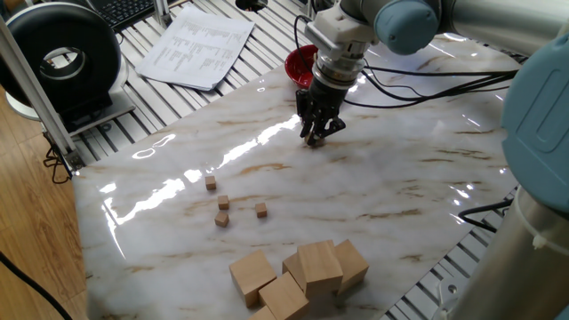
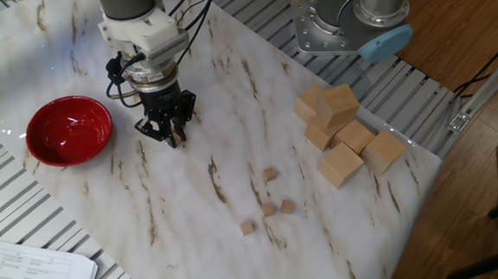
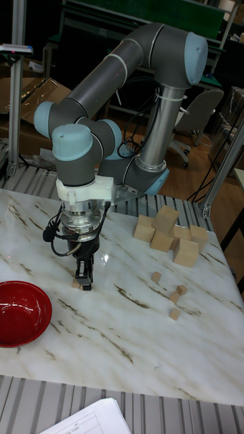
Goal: Stack the blocks into a pyramid shape
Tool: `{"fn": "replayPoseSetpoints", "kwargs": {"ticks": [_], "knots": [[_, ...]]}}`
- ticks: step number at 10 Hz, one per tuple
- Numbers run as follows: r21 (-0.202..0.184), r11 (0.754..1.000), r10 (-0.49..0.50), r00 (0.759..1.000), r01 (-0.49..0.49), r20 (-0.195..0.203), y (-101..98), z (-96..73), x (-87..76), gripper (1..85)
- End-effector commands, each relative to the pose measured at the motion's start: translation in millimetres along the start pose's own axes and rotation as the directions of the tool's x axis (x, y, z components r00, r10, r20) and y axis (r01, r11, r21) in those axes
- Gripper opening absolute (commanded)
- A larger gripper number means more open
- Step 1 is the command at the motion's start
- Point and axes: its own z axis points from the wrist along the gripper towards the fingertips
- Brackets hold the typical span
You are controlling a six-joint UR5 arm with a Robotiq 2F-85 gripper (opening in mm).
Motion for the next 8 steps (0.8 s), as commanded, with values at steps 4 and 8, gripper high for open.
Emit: {"fn": "replayPoseSetpoints", "kwargs": {"ticks": [4,8], "knots": [[0.006,1.000,0.007,1.000,-0.007,0.003,-1.7,-3.2,1.8,24.7],[-0.008,1.000,0.006,1.000,-0.006,0.014,2.0,-2.7,-1.7,24.7]]}}
